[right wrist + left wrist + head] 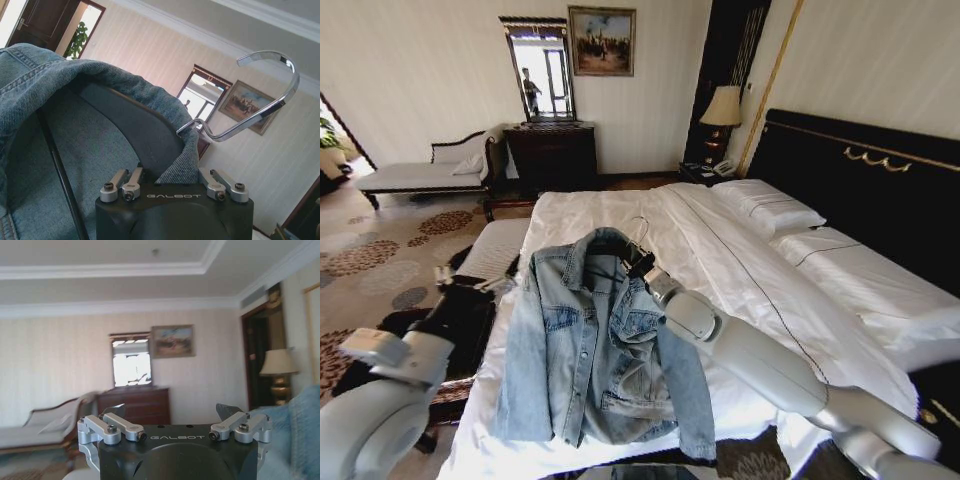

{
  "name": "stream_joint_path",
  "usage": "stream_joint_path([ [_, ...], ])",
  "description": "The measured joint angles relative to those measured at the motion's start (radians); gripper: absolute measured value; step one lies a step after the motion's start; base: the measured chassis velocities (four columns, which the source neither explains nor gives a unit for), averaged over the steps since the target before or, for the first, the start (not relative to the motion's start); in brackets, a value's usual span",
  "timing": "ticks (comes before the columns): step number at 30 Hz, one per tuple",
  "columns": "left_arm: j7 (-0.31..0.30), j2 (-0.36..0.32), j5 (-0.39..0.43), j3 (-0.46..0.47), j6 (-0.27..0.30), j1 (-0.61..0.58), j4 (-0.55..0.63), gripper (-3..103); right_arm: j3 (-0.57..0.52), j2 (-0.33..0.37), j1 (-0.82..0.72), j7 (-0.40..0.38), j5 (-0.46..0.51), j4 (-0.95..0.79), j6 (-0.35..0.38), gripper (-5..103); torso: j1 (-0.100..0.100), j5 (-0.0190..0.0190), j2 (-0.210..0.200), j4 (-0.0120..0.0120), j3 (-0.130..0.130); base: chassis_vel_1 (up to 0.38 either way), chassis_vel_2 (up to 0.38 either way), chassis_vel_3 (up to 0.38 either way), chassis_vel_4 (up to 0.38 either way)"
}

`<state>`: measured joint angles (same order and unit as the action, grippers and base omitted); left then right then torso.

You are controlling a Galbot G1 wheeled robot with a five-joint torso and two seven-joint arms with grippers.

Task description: Pick up the clothes from the bed and hang them on the clothes hanger.

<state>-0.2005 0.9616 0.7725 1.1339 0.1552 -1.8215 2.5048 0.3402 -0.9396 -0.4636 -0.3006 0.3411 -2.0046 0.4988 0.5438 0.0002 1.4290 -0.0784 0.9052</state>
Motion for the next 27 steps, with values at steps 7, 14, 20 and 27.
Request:
stream_joint_path([
  [7,0.008,0.213,-0.09,0.004,-0.03,-0.11,-0.001,100,-0.038,0.081,0.064,0.038,-0.002,-0.079,-0.014,33,0.0,0.0,0.0,0.0,0.0,0.0,0.0,0.0,0.0],
  [14,0.037,0.309,-0.139,-0.012,-0.081,-0.17,-0.011,100,-0.128,0.202,0.074,0.056,0.051,-0.17,-0.022,33,0.0,0.0003,0.0,-0.0007,0.0,0.0,0.0,0.0,0.0],
  [20,0.059,0.363,-0.189,-0.041,-0.156,-0.225,-0.065,100,-0.207,0.295,0.098,0.078,0.092,-0.209,-0.057,33,0.0,0.0005,0.0,0.0002,0.0,0.0,0.0,0.0,0.0],
  [27,0.061,0.353,-0.189,-0.064,-0.173,-0.217,-0.11,100,-0.233,0.459,0.255,0.114,0.188,-0.264,-0.081,33,0.0,-0.0001,0.0,-0.0004,0.0,0.0,0.0,0.0,0.0],
])
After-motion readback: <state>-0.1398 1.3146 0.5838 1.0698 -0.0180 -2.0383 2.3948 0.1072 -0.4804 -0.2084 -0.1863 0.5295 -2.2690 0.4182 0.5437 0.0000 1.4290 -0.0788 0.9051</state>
